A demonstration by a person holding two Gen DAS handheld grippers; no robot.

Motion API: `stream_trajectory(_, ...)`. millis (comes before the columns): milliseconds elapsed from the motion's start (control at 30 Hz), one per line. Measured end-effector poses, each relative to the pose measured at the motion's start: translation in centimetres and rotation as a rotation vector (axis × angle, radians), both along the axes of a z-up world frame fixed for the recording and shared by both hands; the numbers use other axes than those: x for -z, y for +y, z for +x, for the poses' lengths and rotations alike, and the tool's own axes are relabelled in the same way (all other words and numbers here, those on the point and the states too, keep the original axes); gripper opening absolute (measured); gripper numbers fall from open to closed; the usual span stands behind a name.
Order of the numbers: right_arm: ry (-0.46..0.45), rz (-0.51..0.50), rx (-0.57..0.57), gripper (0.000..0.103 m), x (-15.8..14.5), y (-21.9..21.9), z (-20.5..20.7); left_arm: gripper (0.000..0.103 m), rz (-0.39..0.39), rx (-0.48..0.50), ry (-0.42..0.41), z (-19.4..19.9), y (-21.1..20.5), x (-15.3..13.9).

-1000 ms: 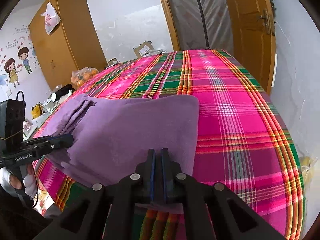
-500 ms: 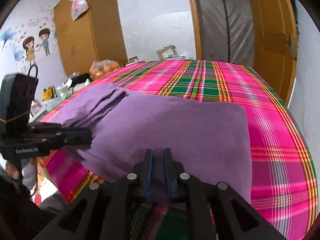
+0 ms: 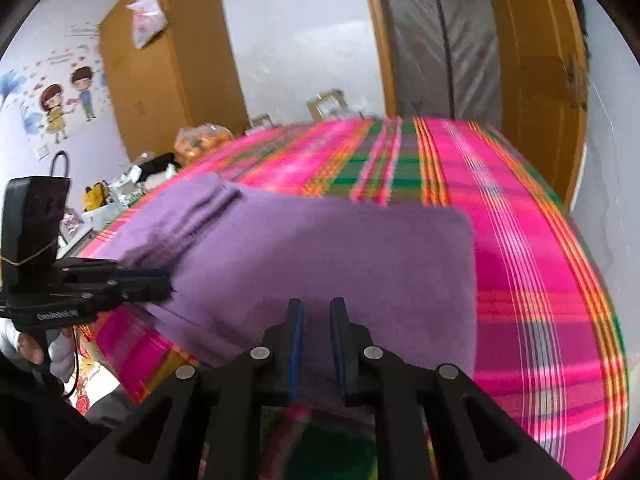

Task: Fold clothes

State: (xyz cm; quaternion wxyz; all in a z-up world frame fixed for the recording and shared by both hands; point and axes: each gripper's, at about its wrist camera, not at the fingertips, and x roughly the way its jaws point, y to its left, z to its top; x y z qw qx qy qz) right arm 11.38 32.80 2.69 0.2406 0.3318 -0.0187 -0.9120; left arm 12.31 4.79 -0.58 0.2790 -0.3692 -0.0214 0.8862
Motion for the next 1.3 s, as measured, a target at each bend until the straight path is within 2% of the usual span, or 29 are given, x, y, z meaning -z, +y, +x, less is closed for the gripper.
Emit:
stream_trajectory(167, 0.007, -0.033, 0.038, 0.014, -0.7, 1.1, -0.2, 0.014, 0.001, 0.002, -0.002, 0.0, 0.0, -0.1)
stream_trajectory(300, -0.052, -0.047, 0.114, 0.012, -0.2, 2.6, -1.8, 0.014, 0.012, -0.009, -0.003, -0.4, -0.1, -0.7)
stream_trajectory(500, -0.05, -0.097, 0.171, 0.013, -1.3, 3.9, -3.1, 0.014, 0.019, 0.002, 0.03, -1.4, 0.9, -2.0)
stream_trajectory(667, -0.125, -0.166, 0.247, 0.018, -1.9, 5.5, -6.1, 0.014, 0.005, 0.012, 0.008, -3.0, 2.5, -1.3)
stream_trajectory(1000, -0.216, -0.1, 0.296, 0.018, -1.3, 5.7, -11.2, 0.014, 0.014, 0.017, 0.002, -3.2, 2.7, -0.3)
stream_trajectory(1200, -0.215, -0.093, 0.296, 0.018, -1.4, 5.8, -10.0, 0.014, 0.029, 0.023, 0.01, -3.3, 2.7, 0.0)
stream_trajectory(1300, -0.207, -0.078, 0.29, 0.026, -1.4, 5.9, -8.8, 0.014, 0.034, 0.025, 0.019, -3.3, 2.6, 0.0)
